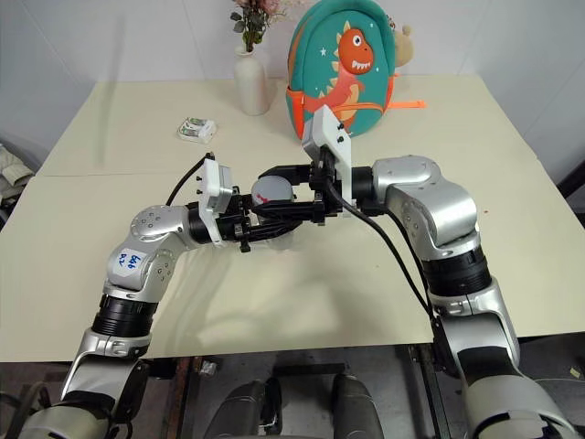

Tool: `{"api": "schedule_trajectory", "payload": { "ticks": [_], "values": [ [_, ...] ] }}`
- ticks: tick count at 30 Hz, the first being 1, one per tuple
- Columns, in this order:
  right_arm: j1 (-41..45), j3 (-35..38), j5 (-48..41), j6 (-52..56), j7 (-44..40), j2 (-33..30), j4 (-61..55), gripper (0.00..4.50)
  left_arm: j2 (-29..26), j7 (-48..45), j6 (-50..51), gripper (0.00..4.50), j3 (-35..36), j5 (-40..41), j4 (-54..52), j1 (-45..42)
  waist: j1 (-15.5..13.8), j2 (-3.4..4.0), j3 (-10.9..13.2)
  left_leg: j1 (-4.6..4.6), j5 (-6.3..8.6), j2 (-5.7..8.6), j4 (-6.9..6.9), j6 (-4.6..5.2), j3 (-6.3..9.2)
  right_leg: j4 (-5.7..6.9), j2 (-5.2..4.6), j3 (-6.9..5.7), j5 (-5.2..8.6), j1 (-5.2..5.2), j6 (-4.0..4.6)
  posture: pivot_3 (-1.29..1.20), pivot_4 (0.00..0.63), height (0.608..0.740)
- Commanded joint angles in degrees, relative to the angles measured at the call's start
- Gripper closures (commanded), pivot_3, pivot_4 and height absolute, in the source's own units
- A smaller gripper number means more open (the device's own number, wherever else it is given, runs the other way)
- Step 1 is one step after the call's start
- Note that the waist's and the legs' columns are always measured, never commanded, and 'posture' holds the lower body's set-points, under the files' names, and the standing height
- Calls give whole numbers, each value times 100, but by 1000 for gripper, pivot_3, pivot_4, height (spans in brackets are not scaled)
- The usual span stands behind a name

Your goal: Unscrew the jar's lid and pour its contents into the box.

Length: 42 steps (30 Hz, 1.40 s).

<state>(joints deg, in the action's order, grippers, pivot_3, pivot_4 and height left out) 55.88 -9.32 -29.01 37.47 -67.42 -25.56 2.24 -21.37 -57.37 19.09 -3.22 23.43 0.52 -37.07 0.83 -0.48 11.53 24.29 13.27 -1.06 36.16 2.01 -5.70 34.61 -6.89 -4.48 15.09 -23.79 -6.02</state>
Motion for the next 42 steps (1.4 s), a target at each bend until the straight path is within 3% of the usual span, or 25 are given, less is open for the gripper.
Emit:
{"api": "schedule_trajectory", "payload": {
  "ticks": [1,8,14,27,42],
  "values": [
    [261,67,-113,-165,-214,115,107,1879,102,-296,-53,2446,-306,115,-280,-110,-4,0,0,0,0,0,0,0,0,0,-1,0,0,0,0,0,150,740],
    [134,142,-214,-35,-311,94,35,1879,116,-255,-79,2446,-191,168,-356,-23,-6,0,0,1,3,2,-2,-3,-2,-3,-32,1,0,0,0,0,150,740],
    [-52,279,-408,214,-147,104,-258,13,175,-188,-125,2446,-92,203,-316,-110,-10,0,0,2,5,3,-3,-5,-1,-7,-44,-1,0,-1,0,0,150,740],
    [-244,486,-424,137,277,5,-552,13,0,-102,-130,2446,86,249,-334,63,-3,0,0,1,6,5,-4,-5,-2,-7,-45,0,0,-2,0,0,150,740],
    [-93,380,-125,-172,527,183,-33,13,109,-20,-67,2446,48,312,-439,10,-7,0,0,1,5,6,-3,-4,-3,-6,-44,0,0,-2,0,0,150,740]
  ]
}}
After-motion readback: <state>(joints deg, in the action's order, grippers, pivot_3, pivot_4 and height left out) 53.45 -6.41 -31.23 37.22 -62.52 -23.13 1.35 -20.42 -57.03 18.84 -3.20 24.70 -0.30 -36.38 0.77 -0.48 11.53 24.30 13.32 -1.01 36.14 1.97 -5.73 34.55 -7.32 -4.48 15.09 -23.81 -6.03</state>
